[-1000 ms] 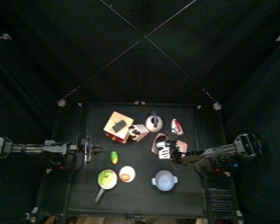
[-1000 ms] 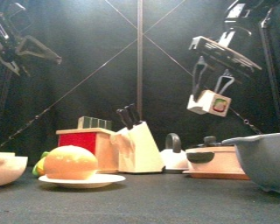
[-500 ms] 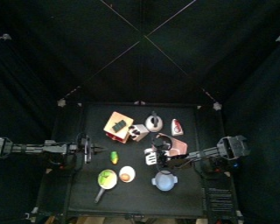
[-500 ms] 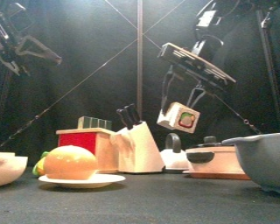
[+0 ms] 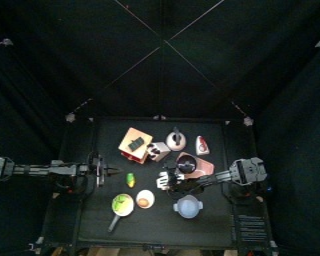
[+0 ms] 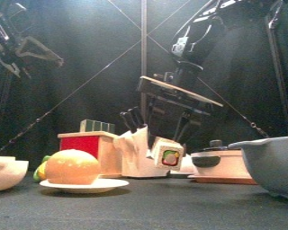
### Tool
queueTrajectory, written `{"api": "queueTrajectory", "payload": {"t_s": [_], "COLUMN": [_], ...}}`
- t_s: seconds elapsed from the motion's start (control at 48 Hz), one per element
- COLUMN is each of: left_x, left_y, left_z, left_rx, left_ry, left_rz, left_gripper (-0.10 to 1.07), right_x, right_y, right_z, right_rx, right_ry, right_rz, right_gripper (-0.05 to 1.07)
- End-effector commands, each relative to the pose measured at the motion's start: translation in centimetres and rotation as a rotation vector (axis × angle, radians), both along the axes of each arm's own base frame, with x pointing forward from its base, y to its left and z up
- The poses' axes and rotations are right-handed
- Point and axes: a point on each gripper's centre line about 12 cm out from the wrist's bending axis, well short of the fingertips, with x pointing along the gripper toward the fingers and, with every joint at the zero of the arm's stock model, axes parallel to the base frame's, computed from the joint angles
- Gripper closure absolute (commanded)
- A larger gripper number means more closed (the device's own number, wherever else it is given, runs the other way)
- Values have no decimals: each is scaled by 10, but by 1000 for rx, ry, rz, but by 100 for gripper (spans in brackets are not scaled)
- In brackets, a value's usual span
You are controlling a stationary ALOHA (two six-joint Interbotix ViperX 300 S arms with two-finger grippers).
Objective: Place white sushi roll in middle of board to cut
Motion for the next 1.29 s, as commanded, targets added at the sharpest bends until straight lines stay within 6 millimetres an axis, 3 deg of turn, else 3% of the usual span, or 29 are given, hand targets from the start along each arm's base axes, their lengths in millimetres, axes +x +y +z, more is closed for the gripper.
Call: {"api": "queueTrajectory", "payload": {"t_s": [0.0,0.167,0.333,0.604,1.271], "left_x": [2,2,2,2,2], "left_y": [0,0,0,0,0], "left_z": [8,8,8,8,8], "left_rx": [5,5,6,6,6], "left_ry": [-21,-23,-23,-23,-21], "left_rz": [-3,-3,-4,-4,-4], "left_gripper": [61,61,61,61,61], "right_x": [5,7,5,7,7], "right_y": [-5,-7,-8,-7,1], "right_z": [13,11,2,3,1], "right_rx": [1,-11,-13,-9,39], "right_ry": [-31,-20,14,20,54], "right_rz": [-8,-3,-17,-4,-21], "right_gripper": [45,42,33,21,19]}}
